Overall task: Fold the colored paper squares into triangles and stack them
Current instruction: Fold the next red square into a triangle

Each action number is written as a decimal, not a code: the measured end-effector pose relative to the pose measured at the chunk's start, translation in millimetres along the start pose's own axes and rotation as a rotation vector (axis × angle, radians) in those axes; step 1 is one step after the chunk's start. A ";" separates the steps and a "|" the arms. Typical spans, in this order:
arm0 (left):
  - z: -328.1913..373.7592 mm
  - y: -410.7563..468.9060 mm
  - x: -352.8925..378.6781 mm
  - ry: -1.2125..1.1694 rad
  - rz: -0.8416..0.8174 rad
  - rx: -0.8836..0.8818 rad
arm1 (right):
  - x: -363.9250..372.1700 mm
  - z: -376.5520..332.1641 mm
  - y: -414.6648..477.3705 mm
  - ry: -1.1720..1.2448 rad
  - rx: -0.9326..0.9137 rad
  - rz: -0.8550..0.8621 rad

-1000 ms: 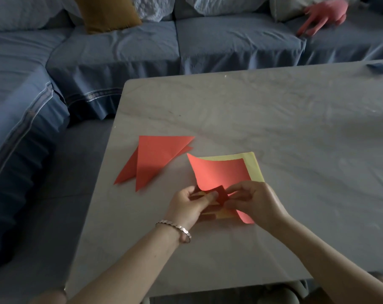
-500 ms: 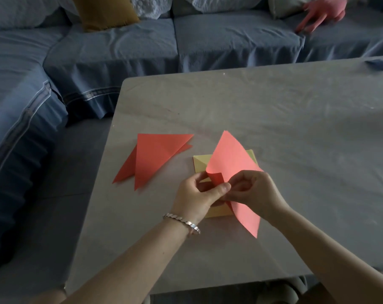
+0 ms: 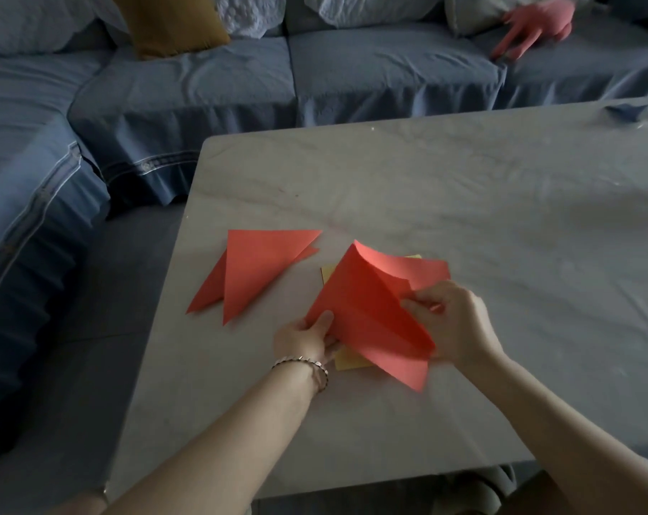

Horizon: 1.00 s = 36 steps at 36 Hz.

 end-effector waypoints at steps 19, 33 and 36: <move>53.8 40.7 -46.3 0.362 0.045 -0.001 | -13.0 -26.8 -20.0 0.026 -0.613 -0.342; 51.9 23.9 -39.5 0.952 -0.211 0.364 | -8.2 -22.0 -11.6 0.170 -0.253 -0.378; 50.1 14.4 -40.1 0.857 -0.304 0.320 | -4.4 -19.1 -0.4 0.209 -0.045 -0.267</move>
Point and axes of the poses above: each hand's wrist, its own y-axis towards the middle knuckle, its own x-axis out of the palm, z = x × y, the point moved 1 cm from there along y, towards the middle knuckle, and after that the axes turned 8 degrees about z, right-handed, at the moved point
